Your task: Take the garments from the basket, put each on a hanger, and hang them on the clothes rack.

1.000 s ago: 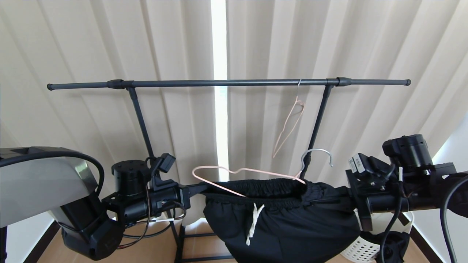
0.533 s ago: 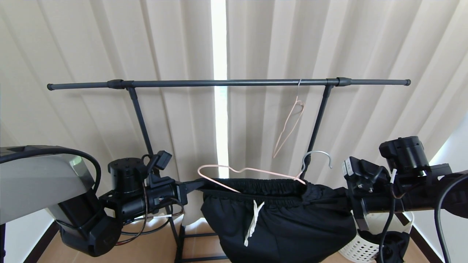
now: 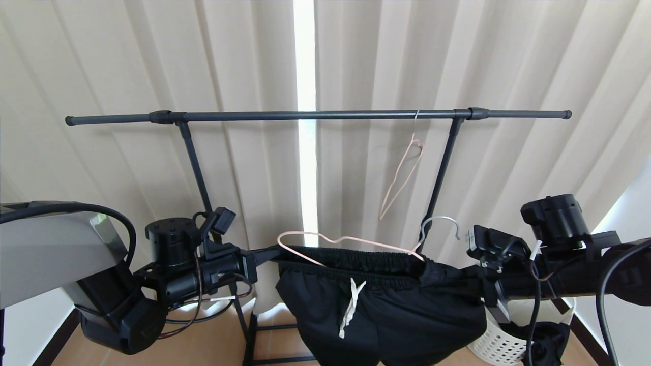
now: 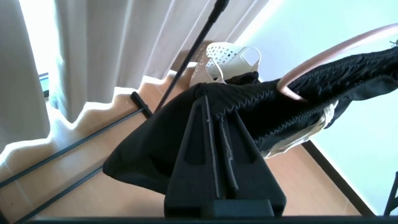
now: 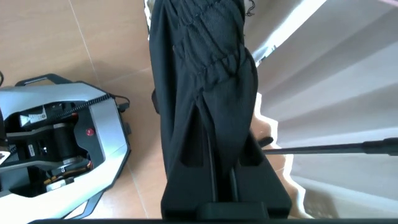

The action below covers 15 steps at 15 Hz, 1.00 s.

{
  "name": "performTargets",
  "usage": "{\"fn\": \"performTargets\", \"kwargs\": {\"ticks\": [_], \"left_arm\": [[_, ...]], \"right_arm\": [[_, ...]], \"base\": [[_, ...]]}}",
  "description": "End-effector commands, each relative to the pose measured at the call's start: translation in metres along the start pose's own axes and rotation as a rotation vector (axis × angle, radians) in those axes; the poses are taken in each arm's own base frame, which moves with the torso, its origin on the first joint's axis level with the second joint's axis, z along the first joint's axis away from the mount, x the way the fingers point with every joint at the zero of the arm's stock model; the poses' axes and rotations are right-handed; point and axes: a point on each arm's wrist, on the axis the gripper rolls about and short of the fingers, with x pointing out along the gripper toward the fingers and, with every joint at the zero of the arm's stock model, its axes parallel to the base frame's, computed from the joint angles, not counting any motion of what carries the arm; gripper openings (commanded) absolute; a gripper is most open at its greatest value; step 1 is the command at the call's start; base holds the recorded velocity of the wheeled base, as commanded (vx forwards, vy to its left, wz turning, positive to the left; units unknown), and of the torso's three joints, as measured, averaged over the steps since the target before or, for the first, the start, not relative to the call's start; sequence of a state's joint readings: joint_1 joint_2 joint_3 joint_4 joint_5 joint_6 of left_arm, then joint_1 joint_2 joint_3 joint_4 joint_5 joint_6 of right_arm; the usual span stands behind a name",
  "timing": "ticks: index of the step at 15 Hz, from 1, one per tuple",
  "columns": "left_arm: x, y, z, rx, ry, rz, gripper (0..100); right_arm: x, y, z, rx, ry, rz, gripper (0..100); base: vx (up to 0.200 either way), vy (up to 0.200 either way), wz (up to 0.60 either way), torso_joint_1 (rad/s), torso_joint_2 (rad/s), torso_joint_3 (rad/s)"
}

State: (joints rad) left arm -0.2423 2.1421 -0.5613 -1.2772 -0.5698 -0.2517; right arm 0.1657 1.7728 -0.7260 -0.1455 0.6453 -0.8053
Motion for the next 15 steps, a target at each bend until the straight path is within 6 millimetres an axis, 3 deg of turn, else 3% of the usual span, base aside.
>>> {"fn": "performTargets", "kwargs": {"ticks": [1,15], "left_arm": [[0.0,0.0,0.002,0.005,-0.007,0.0,0],[-0.009,0.001,0.013,0.075,-0.051,0.046,0]], "right_arm": [[0.006,0.002,-0.001,0.001,0.015,0.018,0],[0.026,0.003,-0.011,0.012,0.131,-0.001,0]], "base": [[0.0,0.0,0.0,0.0,0.0,0.0],[0.0,0.0,0.0,0.0,0.0,0.0]]}}
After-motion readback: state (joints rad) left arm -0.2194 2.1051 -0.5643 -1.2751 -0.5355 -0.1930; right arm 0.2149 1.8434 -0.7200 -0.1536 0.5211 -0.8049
